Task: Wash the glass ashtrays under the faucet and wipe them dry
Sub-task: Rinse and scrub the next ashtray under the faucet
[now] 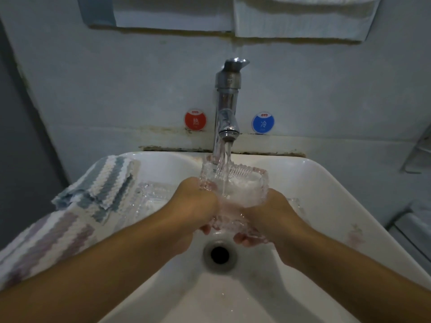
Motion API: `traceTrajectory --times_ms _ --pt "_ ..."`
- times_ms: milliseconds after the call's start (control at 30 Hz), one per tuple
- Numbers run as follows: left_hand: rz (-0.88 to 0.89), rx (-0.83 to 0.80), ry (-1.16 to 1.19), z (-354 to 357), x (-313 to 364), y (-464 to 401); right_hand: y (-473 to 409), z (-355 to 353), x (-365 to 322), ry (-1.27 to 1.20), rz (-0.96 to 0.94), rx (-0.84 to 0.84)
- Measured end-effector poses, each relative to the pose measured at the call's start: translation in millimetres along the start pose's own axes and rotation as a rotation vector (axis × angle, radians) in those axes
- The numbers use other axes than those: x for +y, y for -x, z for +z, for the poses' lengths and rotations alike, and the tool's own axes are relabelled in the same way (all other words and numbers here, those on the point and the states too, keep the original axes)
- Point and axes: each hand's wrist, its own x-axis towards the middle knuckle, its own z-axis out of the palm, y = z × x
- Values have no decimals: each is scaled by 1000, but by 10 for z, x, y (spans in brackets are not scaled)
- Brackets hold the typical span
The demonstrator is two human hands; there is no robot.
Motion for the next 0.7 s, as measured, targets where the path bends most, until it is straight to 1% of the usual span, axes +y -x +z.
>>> traceTrajectory --times_ms 100,167,267,333,367,533,633,700 --pt "-17 -22 7 12 18 16 -20 30 22 -34 30 112" --pt "-10 -23 -20 -21 34 7 -31 16 26 -20 28 121" --pt "16 -15 -57 -78 35 -32 7 -10 -4 14 -27 -14" --pt "18 15 -57 -104 31 -49 46 -10 -27 19 -71 -114" --pt "18 33 -62 -104 29 -49 61 -3 -39 19 -81 -137" --pt "18 67 -25 -72 2 -31 -9 3 53 27 -138 -179" --pt "42 97 -74 -60 -46 -76 -60 -9 118 4 -81 -158" --pt "67 128 -81 -73 -55 -110 -81 -15 118 -18 -50 -196"
